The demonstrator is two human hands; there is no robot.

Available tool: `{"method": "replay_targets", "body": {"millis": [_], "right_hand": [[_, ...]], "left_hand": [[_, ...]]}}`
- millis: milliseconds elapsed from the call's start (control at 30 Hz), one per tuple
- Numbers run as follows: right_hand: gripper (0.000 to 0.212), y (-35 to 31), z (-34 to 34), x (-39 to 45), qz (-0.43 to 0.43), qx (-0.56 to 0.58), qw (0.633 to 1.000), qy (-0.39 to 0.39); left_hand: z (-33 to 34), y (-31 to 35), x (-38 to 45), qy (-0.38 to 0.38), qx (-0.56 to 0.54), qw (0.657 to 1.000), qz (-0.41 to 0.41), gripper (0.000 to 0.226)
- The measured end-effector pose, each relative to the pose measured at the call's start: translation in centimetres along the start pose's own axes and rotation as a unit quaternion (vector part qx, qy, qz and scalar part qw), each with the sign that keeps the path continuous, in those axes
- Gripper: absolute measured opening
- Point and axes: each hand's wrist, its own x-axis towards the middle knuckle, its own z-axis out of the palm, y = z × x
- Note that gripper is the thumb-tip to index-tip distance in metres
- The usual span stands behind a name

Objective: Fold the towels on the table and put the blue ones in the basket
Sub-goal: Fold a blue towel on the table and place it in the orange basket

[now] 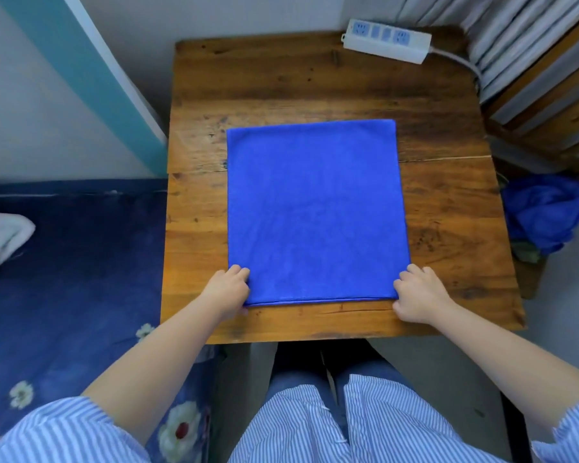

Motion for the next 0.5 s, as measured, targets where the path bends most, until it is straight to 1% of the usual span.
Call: {"method": "replay_targets", "body": {"millis": [33, 67, 100, 133, 167, 200, 233, 300, 367, 433, 500], "right_hand": [[0.036, 0.1, -0.5, 0.2, 0.008, 0.004, 1.0, 0.007], [0.039, 0.1, -1.2, 0.3, 0.013, 0.013, 0.999, 0.03], [0.037, 0.2, -2.0, 0.7, 0.01, 0.021, 0.997, 0.072], [0.029, 0.3, -2.9, 1.1, -0.001, 0.018, 0.994, 0.11], [0.025, 0.3, -3.8, 1.6, -0.011, 0.029, 0.988, 0.151], [0.025, 0.2, -4.7, 2.1, -0.022, 0.052, 0.98, 0.193], [0.024, 0.1, -5.6, 2.9, -0.03, 0.077, 0.974, 0.213], [0.015, 0.0, -7.0, 5.0, -0.047, 0.108, 0.968, 0.219], [0.009, 0.3, -8.7, 7.7, -0.06, 0.17, 0.96, 0.214], [0.015, 0.4, -10.2, 10.3, -0.073, 0.198, 0.948, 0.238], [0.027, 0.5, -11.9, 13.6, -0.066, 0.211, 0.942, 0.252]], "left_hand": [[-0.3, -0.3, 0.0, 0.0, -0.002, 1.0, 0.005, 0.043], [-0.8, -0.6, 0.1, 0.005, -0.004, 1.0, 0.005, 0.043], [-1.3, -1.0, 0.3, 0.017, -0.009, 1.0, 0.003, 0.042], [-2.0, -1.4, 0.6, 0.035, -0.017, 0.999, -0.006, 0.04], [-2.8, -1.8, 1.1, 0.057, -0.027, 0.998, -0.021, 0.039], [-3.7, -2.1, 1.7, 0.084, -0.04, 0.995, -0.044, 0.039], [-4.7, -2.5, 2.4, 0.117, -0.06, 0.988, -0.079, 0.039], [-6.7, -3.1, 4.0, 0.187, -0.122, 0.961, -0.16, 0.04], [-8.6, -4.0, 6.0, 0.237, -0.172, 0.933, -0.207, 0.038], [-10.3, -4.8, 7.7, 0.264, -0.198, 0.918, -0.219, 0.036], [-12.1, -5.6, 9.9, 0.275, -0.216, 0.913, -0.209, 0.034]]}}
